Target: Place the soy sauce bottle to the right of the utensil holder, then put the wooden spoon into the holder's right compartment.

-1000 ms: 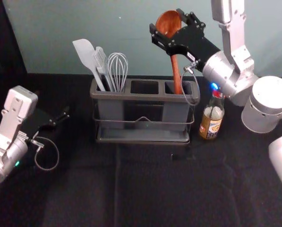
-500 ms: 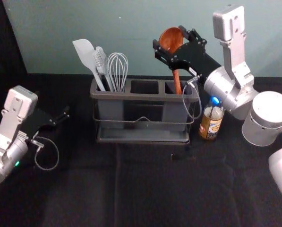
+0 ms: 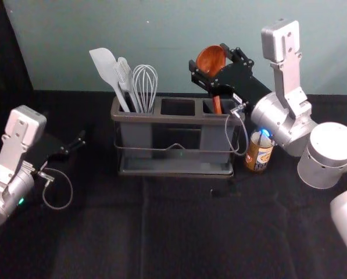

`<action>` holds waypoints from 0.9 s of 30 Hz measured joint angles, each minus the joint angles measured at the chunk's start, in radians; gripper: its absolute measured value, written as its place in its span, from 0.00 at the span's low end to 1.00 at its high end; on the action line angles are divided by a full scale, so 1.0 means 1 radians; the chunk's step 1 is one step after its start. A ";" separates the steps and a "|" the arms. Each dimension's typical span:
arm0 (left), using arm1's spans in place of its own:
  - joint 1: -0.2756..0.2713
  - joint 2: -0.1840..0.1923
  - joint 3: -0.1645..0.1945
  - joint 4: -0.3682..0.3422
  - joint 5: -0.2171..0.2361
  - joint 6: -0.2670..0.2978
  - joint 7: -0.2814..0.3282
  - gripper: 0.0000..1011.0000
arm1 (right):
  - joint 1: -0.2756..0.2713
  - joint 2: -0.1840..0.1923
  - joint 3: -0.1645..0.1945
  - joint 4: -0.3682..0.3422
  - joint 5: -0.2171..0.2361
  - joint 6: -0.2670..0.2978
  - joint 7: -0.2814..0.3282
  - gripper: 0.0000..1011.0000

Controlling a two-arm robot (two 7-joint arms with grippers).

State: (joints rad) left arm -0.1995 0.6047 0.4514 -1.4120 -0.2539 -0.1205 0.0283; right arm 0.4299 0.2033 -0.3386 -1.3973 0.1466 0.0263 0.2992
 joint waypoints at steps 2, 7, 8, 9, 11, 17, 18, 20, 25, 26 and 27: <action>0.000 0.000 0.000 0.000 0.000 0.000 0.000 0.99 | -0.004 0.000 0.001 0.002 0.000 -0.001 0.000 0.83; 0.000 0.000 0.000 0.000 0.000 0.000 0.000 0.99 | -0.014 0.001 0.002 0.004 0.001 -0.004 0.001 0.83; 0.000 0.000 0.000 0.000 0.000 0.000 0.000 0.99 | -0.014 0.002 0.002 0.004 0.001 -0.004 0.001 0.83; 0.000 0.000 0.000 0.000 0.000 0.000 0.000 0.99 | -0.015 0.002 0.003 0.004 0.002 -0.004 0.002 0.83; 0.000 0.000 0.000 0.000 0.000 0.000 0.000 0.99 | -0.016 0.004 0.005 0.006 0.009 -0.004 0.011 0.83; 0.000 0.000 0.000 0.000 0.000 0.000 0.000 0.99 | -0.017 0.004 0.005 0.006 0.009 -0.004 0.012 0.83; 0.000 0.000 0.000 0.000 0.000 0.000 0.000 0.99 | -0.017 0.004 0.005 0.006 0.009 -0.005 0.011 0.83; 0.000 0.000 0.000 0.000 0.000 0.000 0.000 0.99 | -0.016 0.004 0.005 0.006 0.009 -0.005 0.011 0.83; 0.000 0.000 0.000 0.000 0.000 0.000 0.000 0.99 | -0.016 0.003 0.004 0.006 0.008 -0.004 0.010 0.86; 0.000 0.000 0.000 0.000 0.000 0.000 0.000 0.99 | -0.016 0.003 0.004 0.006 0.008 -0.004 0.010 0.89; 0.000 0.000 0.000 0.000 0.000 0.000 0.000 0.99 | -0.016 0.003 0.004 0.006 0.007 -0.004 0.010 0.89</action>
State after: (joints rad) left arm -0.1995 0.6047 0.4514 -1.4120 -0.2539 -0.1205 0.0283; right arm 0.4138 0.2063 -0.3345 -1.3915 0.1540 0.0218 0.3091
